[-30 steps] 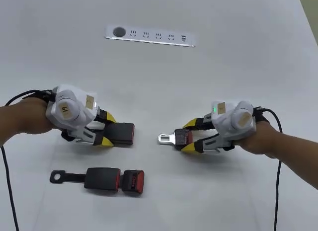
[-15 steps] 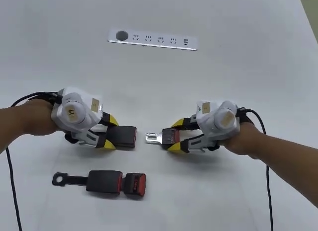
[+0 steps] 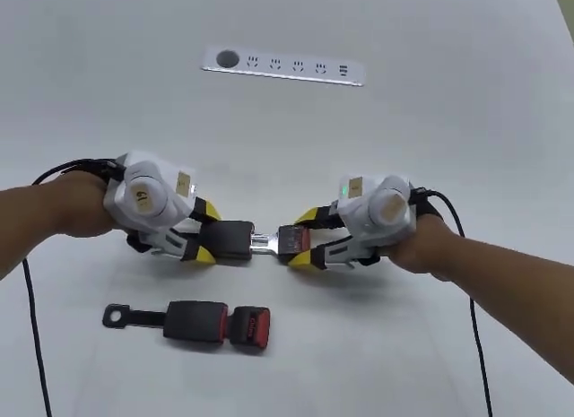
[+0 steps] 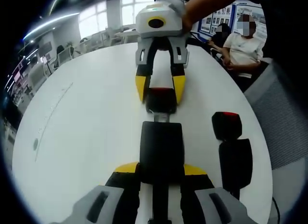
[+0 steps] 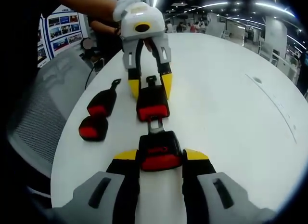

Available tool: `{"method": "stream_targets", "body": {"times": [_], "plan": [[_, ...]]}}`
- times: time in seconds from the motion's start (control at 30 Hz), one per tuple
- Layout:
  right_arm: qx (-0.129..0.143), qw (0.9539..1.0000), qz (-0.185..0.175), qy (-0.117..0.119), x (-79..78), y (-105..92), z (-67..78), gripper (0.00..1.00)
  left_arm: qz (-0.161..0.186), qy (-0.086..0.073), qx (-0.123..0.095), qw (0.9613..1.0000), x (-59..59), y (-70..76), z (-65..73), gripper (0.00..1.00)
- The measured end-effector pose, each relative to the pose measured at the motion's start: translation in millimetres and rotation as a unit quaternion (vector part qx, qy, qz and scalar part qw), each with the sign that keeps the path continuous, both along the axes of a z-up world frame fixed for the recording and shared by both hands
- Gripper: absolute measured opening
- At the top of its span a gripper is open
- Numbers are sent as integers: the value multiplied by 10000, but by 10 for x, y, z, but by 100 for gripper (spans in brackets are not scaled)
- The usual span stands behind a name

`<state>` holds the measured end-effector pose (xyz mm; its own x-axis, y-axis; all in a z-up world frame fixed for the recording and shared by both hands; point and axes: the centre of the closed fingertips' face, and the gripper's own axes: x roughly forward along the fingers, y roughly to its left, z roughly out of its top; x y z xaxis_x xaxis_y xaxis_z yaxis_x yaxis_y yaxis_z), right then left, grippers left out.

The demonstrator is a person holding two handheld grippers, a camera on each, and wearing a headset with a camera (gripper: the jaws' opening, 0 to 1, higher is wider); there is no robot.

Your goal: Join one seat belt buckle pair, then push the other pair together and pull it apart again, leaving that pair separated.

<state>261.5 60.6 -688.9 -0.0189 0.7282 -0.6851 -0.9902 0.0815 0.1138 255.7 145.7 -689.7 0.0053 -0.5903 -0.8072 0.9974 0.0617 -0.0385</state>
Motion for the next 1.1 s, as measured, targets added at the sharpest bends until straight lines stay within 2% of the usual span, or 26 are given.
{"method": "stream_targets", "body": {"times": [0.1,0.27,0.43,0.5,0.63,0.77,1.1], "plan": [[8,10000,-21,10,2,75,-7,32,-38,-21,21,10000,-2,-10,0,32],[-45,10000,5,9,2,44,-17,32,-81,-42,18,10000,0,-4,-11,32],[-74,10000,-23,14,-19,82,-2,32,-107,-43,105,9999,-3,-7,-16,32],[-59,9999,-78,75,-45,128,12,32,-138,-35,119,9998,-5,-6,-22,32],[-100,9999,-84,47,-48,221,16,32,-131,-35,123,9998,-8,1,-23,32],[-93,9999,-114,82,-11,218,-4,32,-184,-53,203,9996,-8,-5,-23,32],[-182,9997,-125,59,-34,235,6,32,-184,-22,189,9996,-13,-3,-16,32]]}}
